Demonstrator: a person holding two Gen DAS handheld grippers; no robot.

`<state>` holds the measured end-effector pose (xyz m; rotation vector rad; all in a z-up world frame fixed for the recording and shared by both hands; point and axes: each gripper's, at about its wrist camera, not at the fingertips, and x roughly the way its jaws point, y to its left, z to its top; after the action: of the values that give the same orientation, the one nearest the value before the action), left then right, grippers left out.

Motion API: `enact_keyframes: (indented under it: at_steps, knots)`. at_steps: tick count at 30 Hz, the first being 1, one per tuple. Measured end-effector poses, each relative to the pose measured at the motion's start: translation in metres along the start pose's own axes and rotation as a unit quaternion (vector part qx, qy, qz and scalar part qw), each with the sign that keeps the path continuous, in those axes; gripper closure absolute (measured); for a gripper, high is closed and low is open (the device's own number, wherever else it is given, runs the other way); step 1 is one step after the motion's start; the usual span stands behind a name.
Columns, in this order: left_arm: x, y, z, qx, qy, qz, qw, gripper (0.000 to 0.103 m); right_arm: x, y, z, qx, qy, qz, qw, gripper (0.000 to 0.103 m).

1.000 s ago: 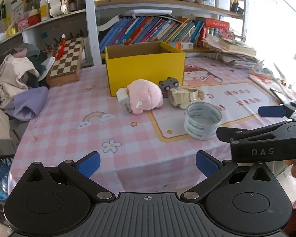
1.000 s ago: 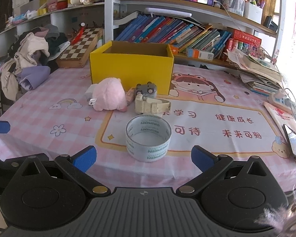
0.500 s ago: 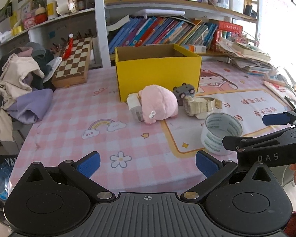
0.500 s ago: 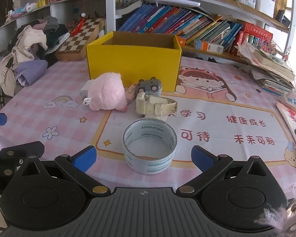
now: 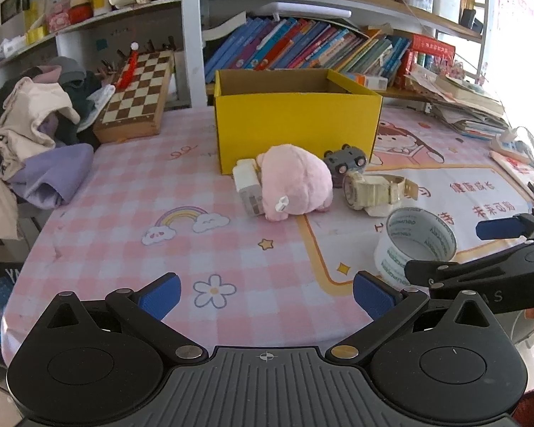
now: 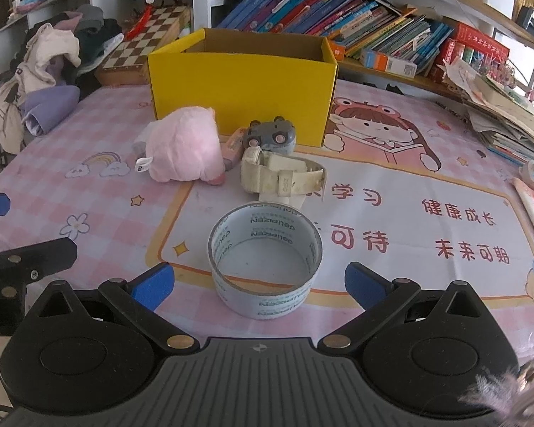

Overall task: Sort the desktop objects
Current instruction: 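Move the right tool to the tape roll and close around it while the left tool approaches the pink pig, then grasp the pink plush pig with the left tool while the right tool lifts the tape roll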

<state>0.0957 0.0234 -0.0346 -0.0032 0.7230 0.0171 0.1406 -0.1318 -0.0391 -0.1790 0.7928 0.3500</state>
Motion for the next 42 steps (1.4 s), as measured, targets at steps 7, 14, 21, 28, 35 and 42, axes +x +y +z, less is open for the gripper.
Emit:
enact_keyframes:
  at_steps: [7,14,21,28,35,42]
  knots:
    - [0.004,-0.002,0.004,0.002,-0.002,-0.023,0.9997,0.000,0.010,-0.001,0.003,-0.010,0.008,0.006,1.000,0.000]
    - [0.014,-0.002,0.007,0.000,0.008,-0.021,0.9997,0.000,0.022,-0.002,0.007,-0.017,0.020,0.010,1.000,0.000]
    - [0.027,-0.001,0.008,-0.004,0.028,-0.019,0.9994,0.000,0.034,-0.004,0.010,-0.021,0.034,0.019,0.999,0.000]
    - [0.036,0.001,0.012,-0.003,0.041,-0.016,0.9990,0.000,0.046,-0.005,0.017,-0.023,0.046,0.018,0.999,0.014]
    - [0.041,0.002,0.023,-0.006,0.038,-0.014,0.9992,0.000,0.045,-0.009,0.026,-0.027,0.038,0.030,0.998,0.021]
    - [0.045,0.000,0.038,0.002,0.026,-0.020,0.9995,0.000,0.031,-0.013,0.047,-0.037,-0.012,0.039,0.999,0.021]
